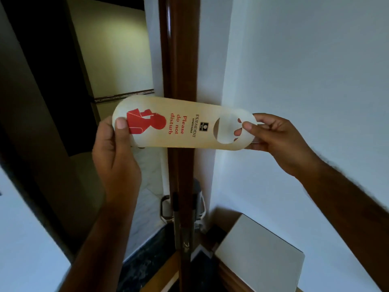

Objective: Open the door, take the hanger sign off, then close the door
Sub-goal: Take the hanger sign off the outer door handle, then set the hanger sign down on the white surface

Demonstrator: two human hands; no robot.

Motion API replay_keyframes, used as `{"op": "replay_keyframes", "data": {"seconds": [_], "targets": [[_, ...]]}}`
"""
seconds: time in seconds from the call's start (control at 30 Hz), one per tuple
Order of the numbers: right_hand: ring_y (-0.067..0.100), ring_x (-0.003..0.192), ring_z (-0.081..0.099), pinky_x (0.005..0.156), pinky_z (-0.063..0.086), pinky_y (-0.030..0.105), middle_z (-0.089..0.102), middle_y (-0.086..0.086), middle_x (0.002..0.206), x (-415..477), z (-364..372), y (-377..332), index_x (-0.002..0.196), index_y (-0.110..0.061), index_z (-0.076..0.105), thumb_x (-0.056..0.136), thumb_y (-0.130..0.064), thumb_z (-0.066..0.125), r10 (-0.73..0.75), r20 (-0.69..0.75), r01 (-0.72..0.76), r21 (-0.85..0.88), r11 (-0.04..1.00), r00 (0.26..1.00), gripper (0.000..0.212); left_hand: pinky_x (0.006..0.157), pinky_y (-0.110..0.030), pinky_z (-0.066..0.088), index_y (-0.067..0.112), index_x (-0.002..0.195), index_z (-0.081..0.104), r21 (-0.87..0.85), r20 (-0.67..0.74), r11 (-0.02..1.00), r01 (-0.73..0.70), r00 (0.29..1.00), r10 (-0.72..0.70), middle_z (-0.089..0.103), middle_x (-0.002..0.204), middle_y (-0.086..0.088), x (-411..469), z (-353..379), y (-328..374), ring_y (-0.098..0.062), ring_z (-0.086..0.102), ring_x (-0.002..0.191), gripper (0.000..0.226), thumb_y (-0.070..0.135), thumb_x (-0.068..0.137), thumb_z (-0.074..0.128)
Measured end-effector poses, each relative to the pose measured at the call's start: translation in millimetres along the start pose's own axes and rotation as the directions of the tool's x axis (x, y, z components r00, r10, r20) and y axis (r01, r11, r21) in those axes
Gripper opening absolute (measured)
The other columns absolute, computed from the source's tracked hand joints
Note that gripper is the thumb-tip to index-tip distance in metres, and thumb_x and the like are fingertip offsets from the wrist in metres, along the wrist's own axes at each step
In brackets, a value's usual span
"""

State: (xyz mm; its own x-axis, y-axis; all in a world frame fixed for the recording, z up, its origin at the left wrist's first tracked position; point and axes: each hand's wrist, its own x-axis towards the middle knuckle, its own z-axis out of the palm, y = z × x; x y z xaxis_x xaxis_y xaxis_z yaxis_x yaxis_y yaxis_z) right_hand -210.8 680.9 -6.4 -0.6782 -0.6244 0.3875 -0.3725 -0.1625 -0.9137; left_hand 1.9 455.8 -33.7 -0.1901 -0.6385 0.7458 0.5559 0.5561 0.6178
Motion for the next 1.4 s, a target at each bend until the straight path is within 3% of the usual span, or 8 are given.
{"op": "replay_keyframes", "data": {"seconds": [0.13, 0.23, 0.4, 0.57, 0.73, 0.87, 1.07, 1.4], "targets": [[0.033, 0.101, 0.077, 0.084, 0.065, 0.036, 0.079, 0.016, 0.11, 3.0, -52.1, 42.3, 0.11, -0.01, 0.077, 0.091, -0.025, 0.078, 0.091, -0.191, -0.084, 0.043, 0.996, 0.977, 0.025, 0.076, -0.026, 0.06, 0.024, 0.119, 0.064, 0.159, 0.204, 0.947, -0.28, 0.948, 0.246, 0.069, 0.112, -0.003, -25.3, 49.4, 6.1, -0.015, 0.071, 0.103, 0.022, 0.016, 0.111, 0.046], [0.031, 0.096, 0.077, 0.082, 0.065, 0.033, 0.078, 0.02, 0.111, 3.4, -90.8, 83.3, 0.112, 0.001, 0.073, 0.088, -0.021, 0.082, 0.185, -0.309, -0.154, 0.123, 0.98, 0.933, 0.034, 0.081, -0.01, 0.056, 0.013, 0.127, 0.065, 0.275, 0.368, 0.898, -0.342, 0.901, 0.23, 0.058, 0.124, 0.005, -48.4, 93.9, -10.5, -0.008, 0.065, 0.107, 0.026, 0.024, 0.11, 0.049], [0.024, 0.088, 0.077, 0.078, 0.065, 0.029, 0.079, 0.017, 0.098, -5.1, -167.0, 173.5, 0.104, -0.004, 0.071, 0.083, -0.009, 0.087, 0.358, -0.491, -0.28, 0.226, 0.933, 0.795, 0.027, 0.084, -0.016, 0.062, 0.012, 0.125, 0.067, 0.347, 0.496, 0.934, -0.087, 0.862, -0.104, 0.056, 0.127, 0.002, -91.3, 177.6, -78.3, -0.017, 0.065, 0.116, 0.031, 0.031, 0.111, 0.048], [0.027, 0.089, 0.076, 0.074, 0.066, 0.028, 0.078, 0.014, 0.092, -36.2, -230.4, 292.3, 0.097, -0.006, 0.07, 0.085, -0.005, 0.085, 0.491, -0.598, -0.451, 0.23, 0.862, 0.634, 0.019, 0.074, 0.002, 0.052, 0.003, 0.118, 0.072, 0.524, 0.524, 0.85, 0.047, 0.769, -0.366, 0.06, 0.109, 0.003, -163.7, 244.2, -187.5, -0.013, 0.065, 0.104, 0.025, 0.023, 0.108, 0.06], [0.029, 0.097, 0.077, 0.073, 0.064, 0.028, 0.079, 0.008, 0.096, -91.0, -263.1, 428.3, 0.097, -0.014, 0.076, 0.085, -0.005, 0.083, 0.618, -0.643, -0.63, 0.26, 0.732, 0.452, 0.016, 0.062, -0.007, 0.055, 0.008, 0.124, 0.076, 0.673, 0.438, 0.693, 0.259, 0.615, -0.656, 0.077, 0.113, -0.004, -267.1, 273.4, -317.5, -0.007, 0.072, 0.087, 0.028, 0.024, 0.101, 0.071], [0.033, 0.102, 0.075, 0.095, 0.061, 0.047, 0.079, 0.008, 0.103, -144.0, -262.2, 527.2, 0.095, -0.028, 0.077, 0.087, -0.01, 0.081, 0.696, -0.623, -0.76, 0.241, 0.604, 0.356, 0.02, 0.073, -0.04, 0.069, 0.011, 0.126, 0.075, 0.756, 0.251, 0.424, 0.499, 0.377, -0.892, 0.08, 0.112, -0.009, -364.6, 269.9, -406.7, -0.01, 0.075, 0.075, 0.03, 0.023, 0.098, 0.074], [0.02, 0.111, 0.062, 0.095, 0.044, 0.033, 0.067, 0.009, 0.136, -219.7, -243.4, 676.3, 0.143, -0.011, 0.058, 0.092, -0.019, 0.078, 0.773, -0.559, -0.875, 0.16, 0.457, 0.301, 0.055, 0.075, -0.039, 0.069, 0.008, 0.132, 0.072, 0.817, 0.057, 0.132, 0.562, 0.149, -0.987, 0.078, 0.116, -0.01, -512.9, 243.5, -521.8, -0.01, 0.072, 0.079, 0.035, 0.016, 0.098, 0.075], [0.031, 0.132, 0.058, 0.113, 0.044, 0.045, 0.057, 0.014, 0.151, -278.1, -234.0, 793.3, 0.151, -0.014, 0.049, 0.091, -0.02, 0.08, 0.827, -0.475, -0.948, -0.054, 0.315, 0.302, 0.068, 0.09, -0.048, 0.066, 0.003, 0.132, 0.07, 0.927, 0.034, 0.058, 0.371, 0.073, -0.997, 0.074, 0.13, -0.014, -623.7, 227.8, -612.2, -0.032, 0.075, 0.112, 0.038, 0.01, 0.096, 0.077]]}}
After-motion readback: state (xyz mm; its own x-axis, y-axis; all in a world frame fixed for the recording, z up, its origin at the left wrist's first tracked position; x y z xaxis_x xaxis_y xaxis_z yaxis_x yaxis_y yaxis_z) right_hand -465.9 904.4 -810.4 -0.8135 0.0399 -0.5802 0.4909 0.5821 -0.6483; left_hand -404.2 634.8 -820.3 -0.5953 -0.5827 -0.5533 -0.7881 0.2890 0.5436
